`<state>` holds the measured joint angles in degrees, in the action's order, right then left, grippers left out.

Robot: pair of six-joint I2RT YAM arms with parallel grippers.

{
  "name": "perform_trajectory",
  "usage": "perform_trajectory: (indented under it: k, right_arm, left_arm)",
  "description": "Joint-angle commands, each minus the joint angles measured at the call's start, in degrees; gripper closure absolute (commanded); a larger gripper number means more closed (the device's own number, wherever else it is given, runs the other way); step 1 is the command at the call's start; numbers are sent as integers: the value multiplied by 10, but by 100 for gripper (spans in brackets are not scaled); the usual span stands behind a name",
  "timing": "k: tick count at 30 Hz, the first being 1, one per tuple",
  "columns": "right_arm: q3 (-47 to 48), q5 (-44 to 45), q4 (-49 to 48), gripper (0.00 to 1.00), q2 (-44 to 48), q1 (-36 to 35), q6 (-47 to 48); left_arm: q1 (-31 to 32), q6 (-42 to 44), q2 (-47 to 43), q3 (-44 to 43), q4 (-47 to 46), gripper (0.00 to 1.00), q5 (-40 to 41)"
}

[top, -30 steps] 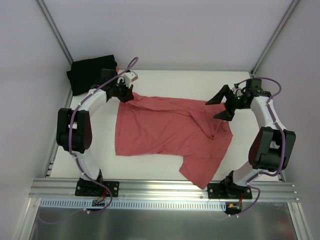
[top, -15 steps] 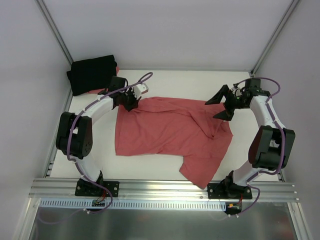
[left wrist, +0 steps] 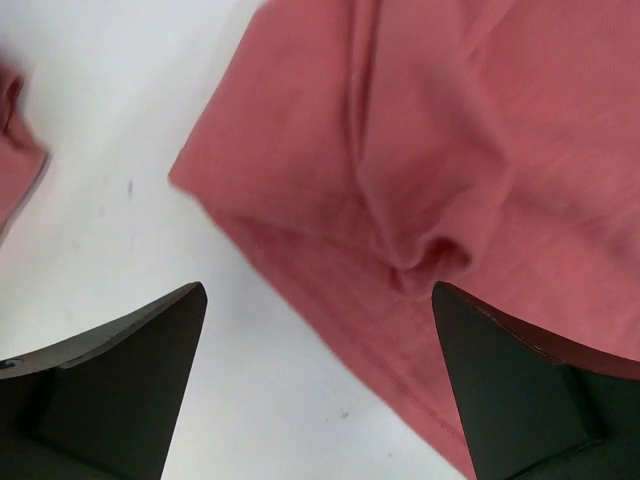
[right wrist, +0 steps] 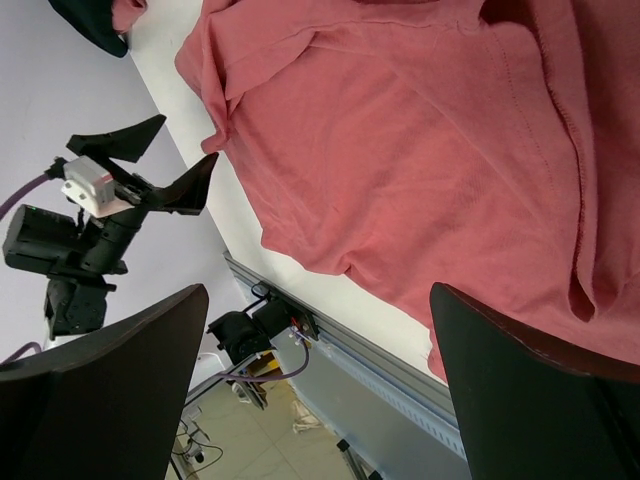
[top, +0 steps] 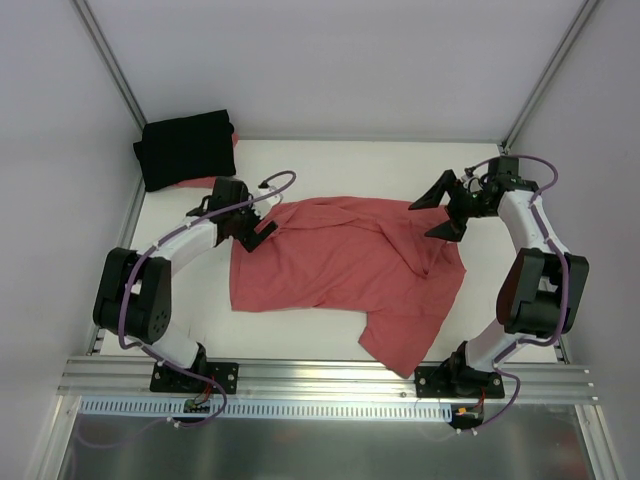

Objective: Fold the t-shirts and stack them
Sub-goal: Fold the flattened tshirt in 1/3 of the way

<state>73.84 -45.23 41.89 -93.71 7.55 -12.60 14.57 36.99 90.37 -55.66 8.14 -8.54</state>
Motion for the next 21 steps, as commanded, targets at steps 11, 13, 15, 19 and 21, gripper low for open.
perform_trajectory:
  k: [11, 13, 15, 19, 21]
  right_arm:
    - [25, -9, -16, 0, -8, -17, -8]
    - [22, -8, -23, 0, -8, -17, -8]
    - [18, -11, -34, 1, -8, -17, -9]
    - [22, 8, -47, 0, -9, -17, -11]
    - [33, 20, -43, 0, -10, -19, -2]
  left_arm:
    - [-102, -340, -14, -96, -58, 1, -91]
    - [-110, -420, 12, -156, -33, 1, -130]
    - [-112, -432, 48, -201, 0, 1, -223]
    - [-113, -539, 68, -222, -57, 1, -309]
    - [-112, -561, 89, -250, -50, 1, -364]
